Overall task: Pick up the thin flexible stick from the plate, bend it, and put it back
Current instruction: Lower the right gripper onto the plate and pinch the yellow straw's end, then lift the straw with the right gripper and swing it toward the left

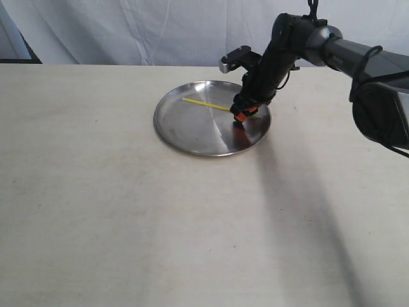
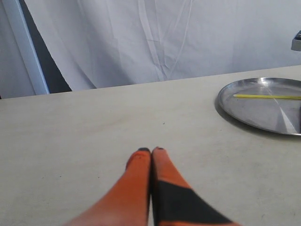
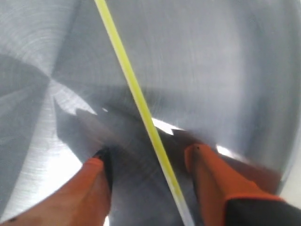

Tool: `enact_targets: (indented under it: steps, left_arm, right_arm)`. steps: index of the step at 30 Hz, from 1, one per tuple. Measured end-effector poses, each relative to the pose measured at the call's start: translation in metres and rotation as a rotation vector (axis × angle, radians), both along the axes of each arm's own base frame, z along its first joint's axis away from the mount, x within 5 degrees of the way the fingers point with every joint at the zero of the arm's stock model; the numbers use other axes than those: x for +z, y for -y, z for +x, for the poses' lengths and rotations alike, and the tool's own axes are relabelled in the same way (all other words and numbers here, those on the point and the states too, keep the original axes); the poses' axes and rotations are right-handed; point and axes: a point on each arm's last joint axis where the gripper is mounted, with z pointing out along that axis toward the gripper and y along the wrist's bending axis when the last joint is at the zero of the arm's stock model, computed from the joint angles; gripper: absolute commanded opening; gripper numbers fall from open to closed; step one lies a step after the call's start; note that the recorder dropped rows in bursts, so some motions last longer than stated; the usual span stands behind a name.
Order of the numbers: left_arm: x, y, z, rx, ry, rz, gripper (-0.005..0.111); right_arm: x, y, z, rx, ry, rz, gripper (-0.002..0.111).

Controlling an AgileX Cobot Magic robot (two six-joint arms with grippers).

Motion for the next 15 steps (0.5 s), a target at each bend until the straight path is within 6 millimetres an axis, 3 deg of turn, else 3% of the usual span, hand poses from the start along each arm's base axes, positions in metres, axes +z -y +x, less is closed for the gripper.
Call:
enact_targets:
  steps: [5,11,15]
  left_arm:
    - [0.0,0.0,0.0,0.0,0.0,0.0,0.0]
    - [0.0,0.0,0.0,0.0,0.0,0.0,0.0]
    - [0.0,0.0,0.0,0.0,0.0,0.0,0.0]
  right_arm:
    - [-0.0007,0.0005,-0.0025,0.009,-0.027,-0.008,0.03]
    - [-0.0004,0.0007,-0.004,0.025,-0.04,-0.013,-0.001]
    - [-0.0007,-0.0049,-0.0053,0.058,-0.036,-0.027,-0.001]
